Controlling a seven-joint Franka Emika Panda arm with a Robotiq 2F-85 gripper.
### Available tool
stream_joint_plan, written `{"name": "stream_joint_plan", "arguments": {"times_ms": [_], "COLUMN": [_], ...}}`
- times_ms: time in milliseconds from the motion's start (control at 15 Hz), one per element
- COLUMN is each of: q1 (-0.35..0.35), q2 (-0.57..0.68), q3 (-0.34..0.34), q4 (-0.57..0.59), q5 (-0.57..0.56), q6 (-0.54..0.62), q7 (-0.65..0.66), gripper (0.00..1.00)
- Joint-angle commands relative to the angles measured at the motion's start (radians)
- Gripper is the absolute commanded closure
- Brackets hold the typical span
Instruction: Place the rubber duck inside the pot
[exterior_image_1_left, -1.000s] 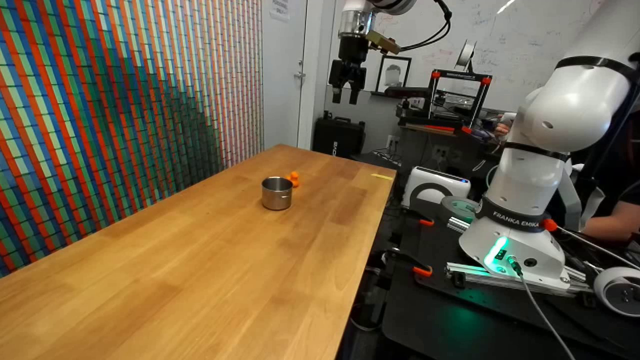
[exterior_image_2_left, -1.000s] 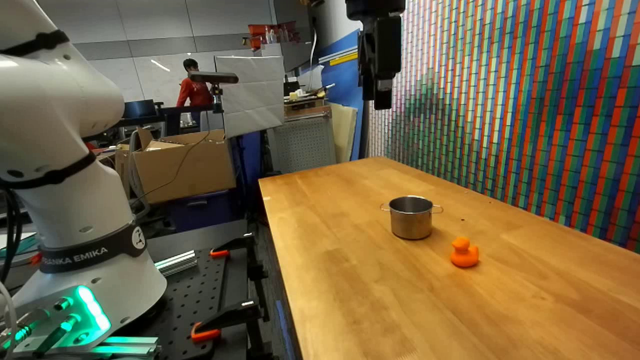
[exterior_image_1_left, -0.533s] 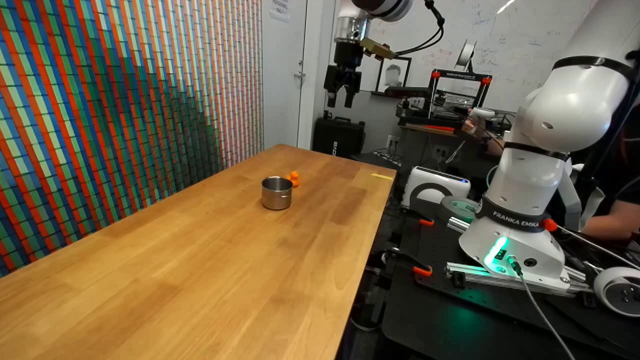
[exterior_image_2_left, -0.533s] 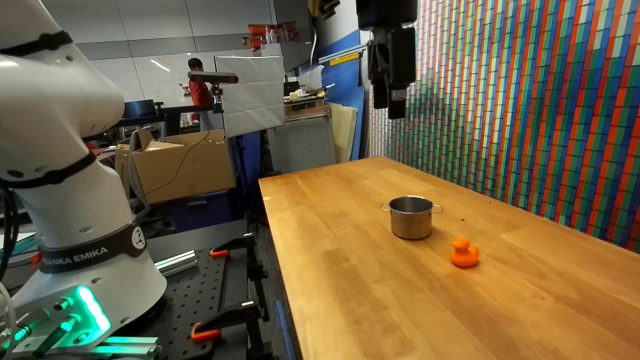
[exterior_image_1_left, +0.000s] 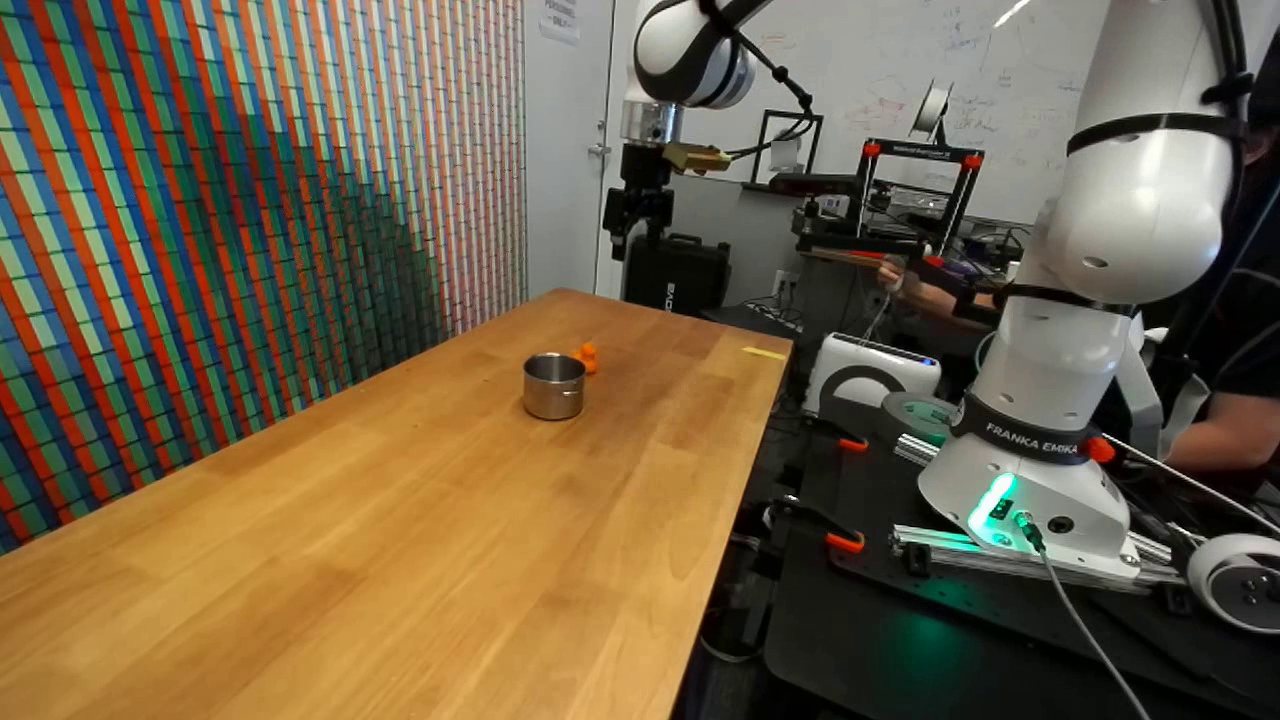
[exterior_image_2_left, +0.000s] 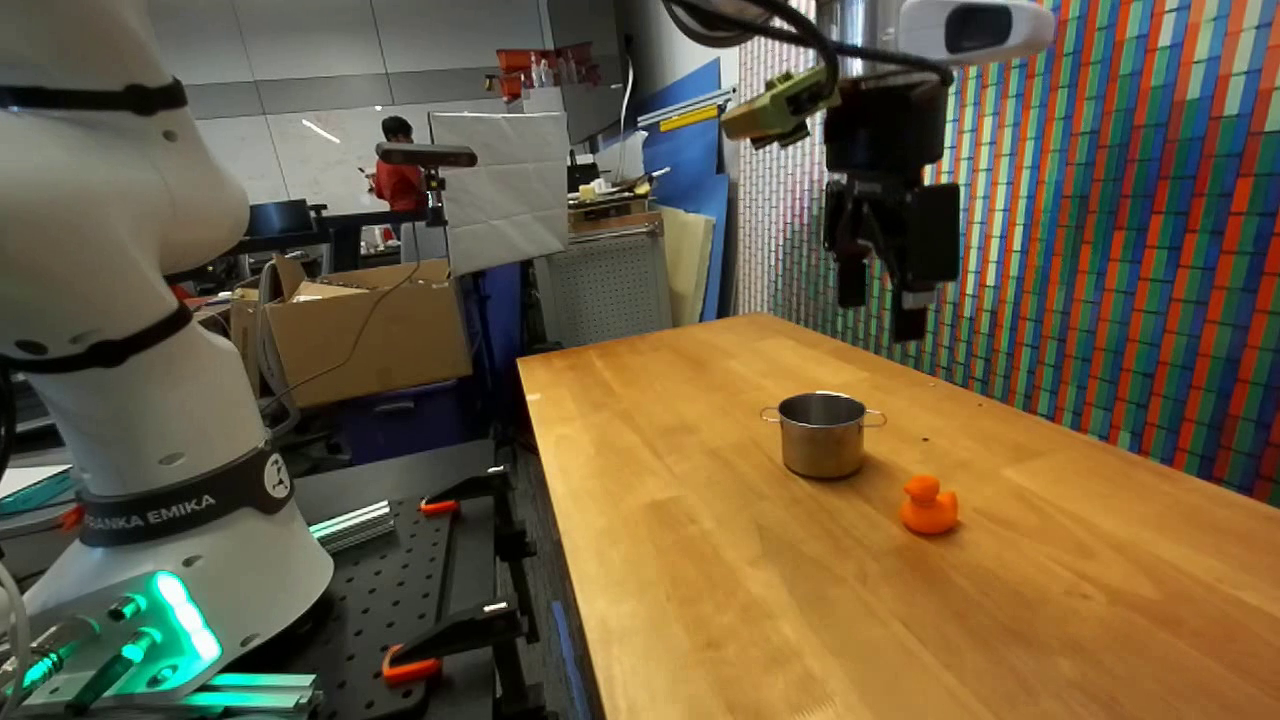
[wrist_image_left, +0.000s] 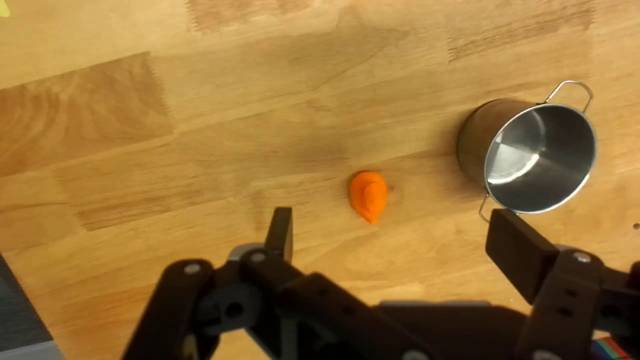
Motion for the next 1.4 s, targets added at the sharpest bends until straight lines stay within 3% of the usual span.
{"name": "stream_joint_plan", "arguments": {"times_ms": [0, 667, 1333], "q1": [-0.001, 0.007, 0.003], "q2": [0.141, 0.371, 0.469], "q3": [0.018, 0.044, 0.065], "q4": [0.089, 0.219, 0.202], "q5": [0.017, -0.071, -0.095], "q6": [0.006, 0.091, 0.203], "q7": [-0.039, -0.082, -0.117], "gripper": [0.00, 0.00, 0.00]}}
